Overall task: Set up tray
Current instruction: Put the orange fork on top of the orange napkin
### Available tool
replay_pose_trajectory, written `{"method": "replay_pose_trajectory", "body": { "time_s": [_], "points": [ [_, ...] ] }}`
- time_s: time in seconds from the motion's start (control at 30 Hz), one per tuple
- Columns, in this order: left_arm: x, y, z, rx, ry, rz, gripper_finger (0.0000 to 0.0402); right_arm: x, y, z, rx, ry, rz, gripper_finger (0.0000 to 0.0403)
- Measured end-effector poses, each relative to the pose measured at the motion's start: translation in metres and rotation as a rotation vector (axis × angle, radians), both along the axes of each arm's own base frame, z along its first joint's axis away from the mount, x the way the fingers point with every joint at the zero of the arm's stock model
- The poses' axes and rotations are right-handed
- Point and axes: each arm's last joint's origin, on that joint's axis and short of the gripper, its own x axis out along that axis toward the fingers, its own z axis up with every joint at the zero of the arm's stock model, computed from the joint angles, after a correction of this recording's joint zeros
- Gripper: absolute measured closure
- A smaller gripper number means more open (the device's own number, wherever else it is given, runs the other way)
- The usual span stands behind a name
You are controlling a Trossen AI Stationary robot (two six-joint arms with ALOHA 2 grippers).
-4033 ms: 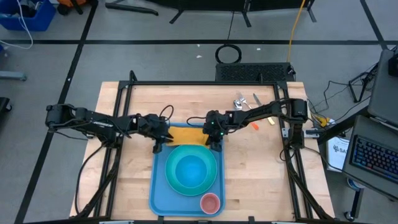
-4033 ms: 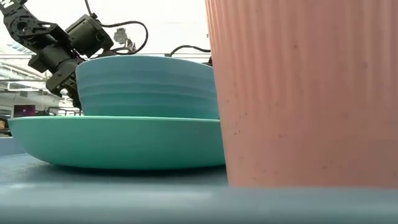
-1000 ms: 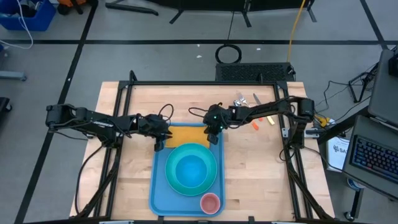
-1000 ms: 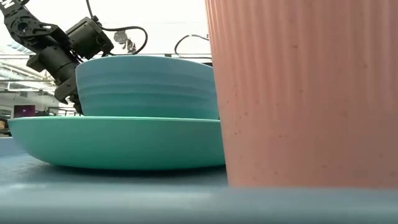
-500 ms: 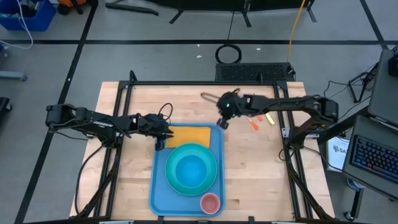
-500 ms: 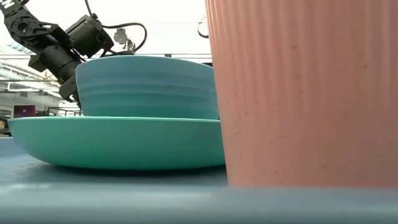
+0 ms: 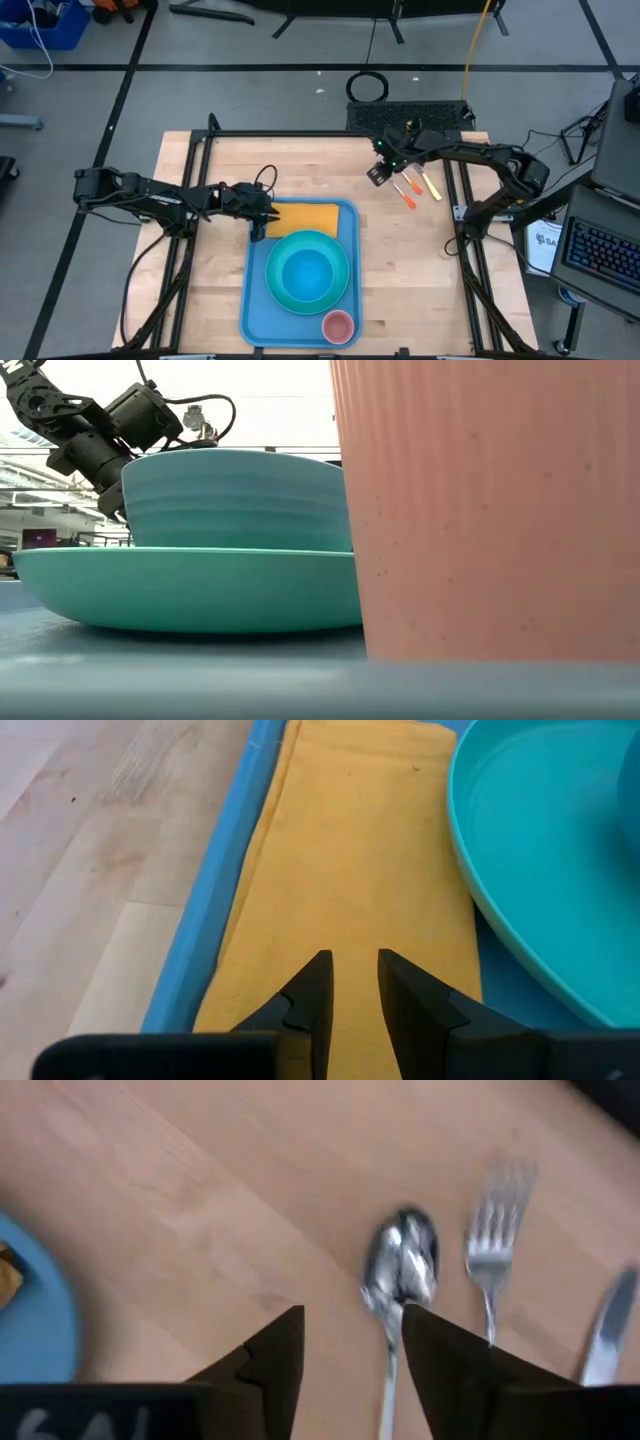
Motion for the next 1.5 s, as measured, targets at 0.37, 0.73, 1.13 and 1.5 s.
{"method": "replay_pose_trajectory", "body": {
  "time_s": [0.37, 0.73, 1.13, 1.5],
  "points": [
    [0.000, 0.000, 0.001, 0.001, -0.007, -0.001, 0.0316, -0.024, -0.008, -0.019, 0.089, 0.084, -0.068, 0.0248],
    [0.001, 0.000, 0.001, 0.001, -0.010, -0.001, 0.0316, -0.041, -0.015, -0.047, 0.061, 0.064, -0.119, 0.0237],
    [0.001, 0.000, 0.001, 0.003, -0.018, -0.001, 0.0316, -0.055, -0.019, -0.062, 0.053, 0.053, -0.133, 0.0242],
    [0.001, 0.000, 0.002, 0.003, -0.022, -0.001, 0.0316, -0.060, -0.022, -0.068, 0.021, 0.040, -0.095, 0.0254]
  ]
}}
